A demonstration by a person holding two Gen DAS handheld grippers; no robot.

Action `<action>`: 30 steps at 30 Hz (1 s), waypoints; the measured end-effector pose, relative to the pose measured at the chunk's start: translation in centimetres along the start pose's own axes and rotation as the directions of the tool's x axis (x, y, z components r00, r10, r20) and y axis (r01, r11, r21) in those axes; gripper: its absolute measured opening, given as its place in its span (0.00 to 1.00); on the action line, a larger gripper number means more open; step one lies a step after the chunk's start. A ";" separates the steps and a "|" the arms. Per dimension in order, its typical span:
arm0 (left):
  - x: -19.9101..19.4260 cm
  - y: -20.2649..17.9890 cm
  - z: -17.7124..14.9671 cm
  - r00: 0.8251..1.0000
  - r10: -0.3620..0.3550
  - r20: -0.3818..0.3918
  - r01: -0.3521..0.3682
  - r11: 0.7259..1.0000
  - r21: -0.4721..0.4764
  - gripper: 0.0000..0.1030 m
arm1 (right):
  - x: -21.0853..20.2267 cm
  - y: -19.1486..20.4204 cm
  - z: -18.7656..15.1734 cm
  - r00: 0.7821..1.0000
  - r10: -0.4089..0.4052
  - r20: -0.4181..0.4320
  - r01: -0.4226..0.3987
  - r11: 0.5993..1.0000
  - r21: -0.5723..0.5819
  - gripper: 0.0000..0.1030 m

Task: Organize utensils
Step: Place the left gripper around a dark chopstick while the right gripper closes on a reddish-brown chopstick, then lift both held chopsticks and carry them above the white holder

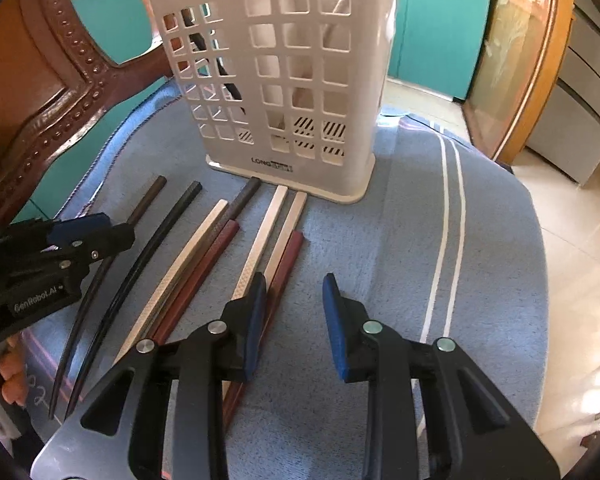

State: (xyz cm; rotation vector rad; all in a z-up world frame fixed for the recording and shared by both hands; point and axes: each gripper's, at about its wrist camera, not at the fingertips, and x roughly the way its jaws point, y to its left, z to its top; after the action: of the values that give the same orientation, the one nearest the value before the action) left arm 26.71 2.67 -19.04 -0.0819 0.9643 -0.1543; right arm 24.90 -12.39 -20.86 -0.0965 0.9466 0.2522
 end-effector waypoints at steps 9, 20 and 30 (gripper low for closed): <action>0.4 0.0 0.2 1.000 0.011 -0.004 -0.011 1.000 0.000 0.40 | 0.4 -0.6 -0.5 0.999 -0.023 -0.024 0.022 1.000 -0.014 0.18; 2.0 -1.9 1.8 0.991 0.129 -0.019 -0.128 0.990 0.065 0.33 | 0.2 0.3 -1.0 0.999 -0.041 -0.004 0.041 0.998 -0.037 0.15; -1.7 -1.5 2.7 0.995 0.031 0.097 -0.035 0.998 0.045 0.07 | -3.1 -2.3 -0.1 0.987 0.126 0.100 -0.133 0.989 0.069 0.06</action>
State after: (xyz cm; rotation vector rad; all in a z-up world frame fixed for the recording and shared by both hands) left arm 27.88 1.48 -15.95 -0.0299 0.8645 -0.1410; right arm 23.71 -15.19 -18.45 0.0463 0.8677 0.3378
